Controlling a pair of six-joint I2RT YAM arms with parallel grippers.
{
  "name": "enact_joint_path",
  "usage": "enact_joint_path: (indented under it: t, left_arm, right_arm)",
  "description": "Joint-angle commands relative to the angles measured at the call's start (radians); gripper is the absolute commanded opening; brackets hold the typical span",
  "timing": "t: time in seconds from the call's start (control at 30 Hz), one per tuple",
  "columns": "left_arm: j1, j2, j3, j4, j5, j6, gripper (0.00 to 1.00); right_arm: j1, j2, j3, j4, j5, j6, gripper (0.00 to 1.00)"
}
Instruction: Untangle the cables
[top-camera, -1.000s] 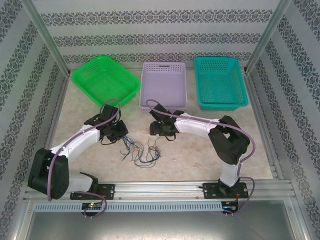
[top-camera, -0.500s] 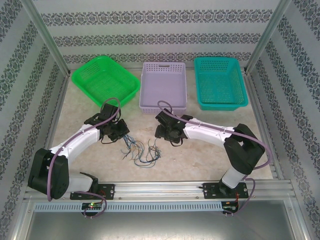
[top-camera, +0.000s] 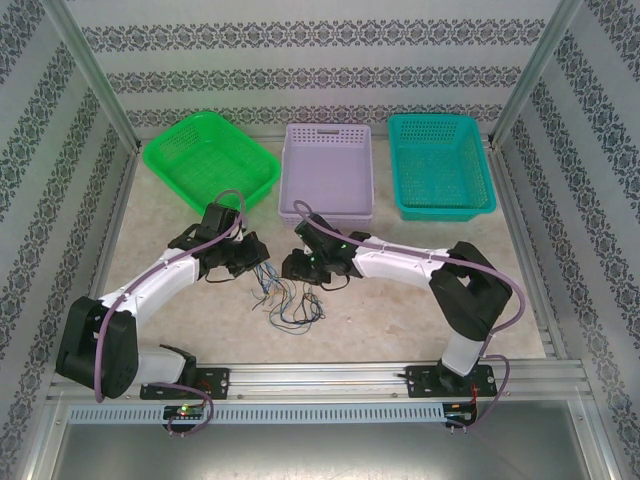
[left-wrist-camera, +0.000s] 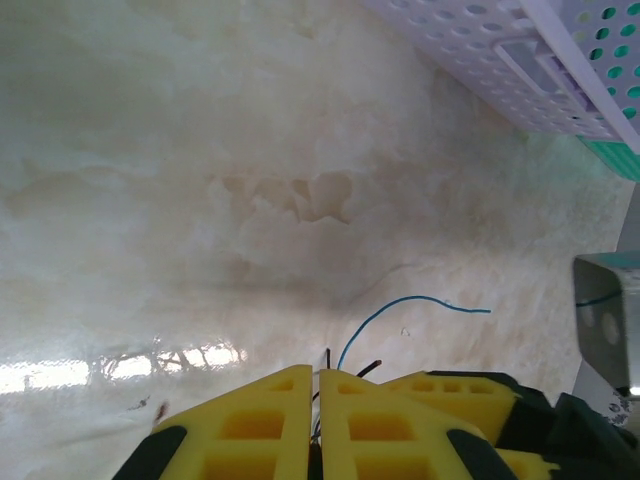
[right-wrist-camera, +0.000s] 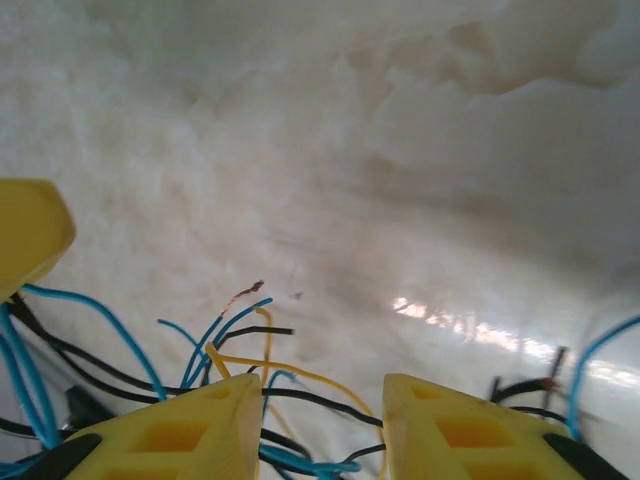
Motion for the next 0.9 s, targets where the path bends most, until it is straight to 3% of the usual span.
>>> enact_joint_path:
  t: [0.0,0.13,0.43,0.63,0.87]
  left_arm:
    - [0.006,0.000,0.018,0.054,0.019,0.027,0.00]
    - [0.007,0.004,0.015,0.057,0.020,0.020,0.00]
    - [0.007,-0.012,0.007,0.043,0.010,0.023,0.00]
    - [0.007,-0.018,0.001,0.055,0.009,0.022,0.00]
    - [0.007,-0.021,0.003,0.058,0.013,0.017,0.00]
  right_arm:
    - [-0.012,0.028,0.021,0.029,-0.090,-0.011,0.36]
    - [-0.014,0.036,0.016,0.052,-0.098,0.004,0.31]
    - [-0.027,-0.090,-0.060,0.051,-0.024,0.037,0.36]
    - [-0.024,-0.094,-0.078,0.099,-0.102,0.074,0.36]
    - [-0.016,-0.064,-0.092,0.095,-0.097,0.088,0.37]
